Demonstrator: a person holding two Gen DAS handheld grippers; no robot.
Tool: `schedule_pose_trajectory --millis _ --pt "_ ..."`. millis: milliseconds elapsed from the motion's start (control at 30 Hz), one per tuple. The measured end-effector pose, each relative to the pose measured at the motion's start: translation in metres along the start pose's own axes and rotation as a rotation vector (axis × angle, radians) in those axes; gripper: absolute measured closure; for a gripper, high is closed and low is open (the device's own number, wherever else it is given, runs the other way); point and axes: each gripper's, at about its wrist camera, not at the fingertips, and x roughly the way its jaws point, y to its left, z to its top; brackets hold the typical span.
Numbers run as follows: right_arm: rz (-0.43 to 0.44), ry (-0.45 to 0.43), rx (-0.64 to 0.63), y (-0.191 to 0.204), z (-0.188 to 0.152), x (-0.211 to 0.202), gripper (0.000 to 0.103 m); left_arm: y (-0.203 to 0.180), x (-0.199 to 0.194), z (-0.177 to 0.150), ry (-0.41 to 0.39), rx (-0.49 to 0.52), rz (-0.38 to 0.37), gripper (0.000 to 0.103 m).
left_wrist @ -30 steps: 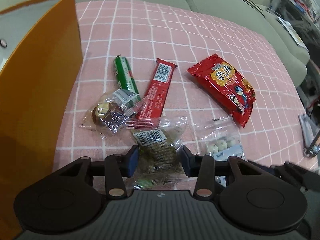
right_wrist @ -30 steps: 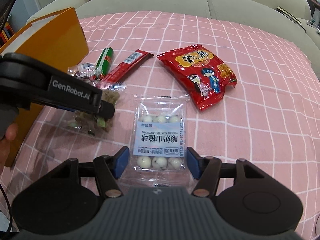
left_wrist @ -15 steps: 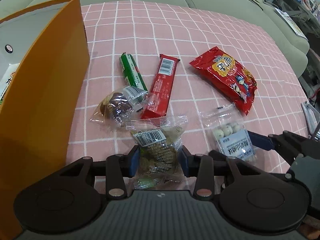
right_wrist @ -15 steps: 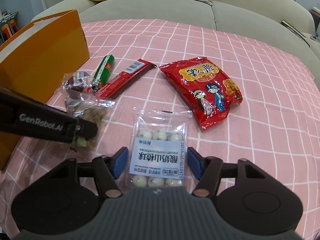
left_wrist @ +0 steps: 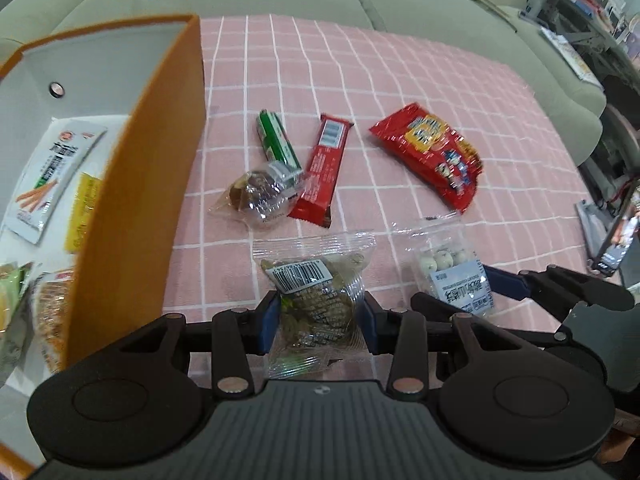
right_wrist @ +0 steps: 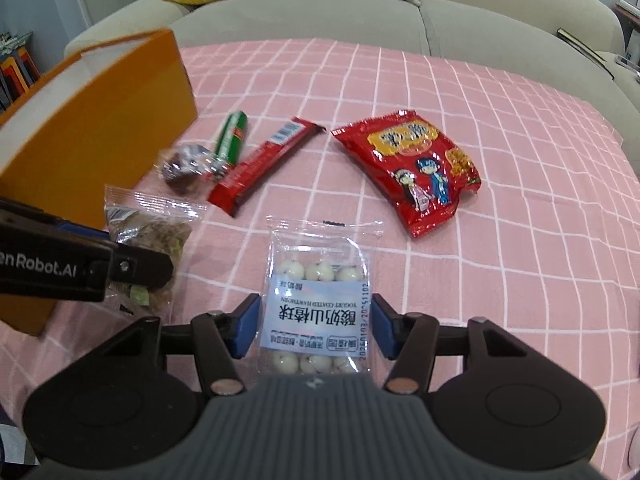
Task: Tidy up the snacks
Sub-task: 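Carry both clear bags over the box with the left and right tools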
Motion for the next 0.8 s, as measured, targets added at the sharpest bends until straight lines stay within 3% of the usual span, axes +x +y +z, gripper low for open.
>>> schedule_pose_trajectory --millis 367,800 --pt "0.057 -0.093 0.0 0.027 0.01 -0.06 0.047 0.01 -0.071 -0.005 -0.118 -0.057 -0.018 0.056" --pt "0.153 -0.202 -0.099 0.081 0.045 -0.107 0.047 0.063 -0.135 0.004 -0.236 -0.147 0.01 0.056"
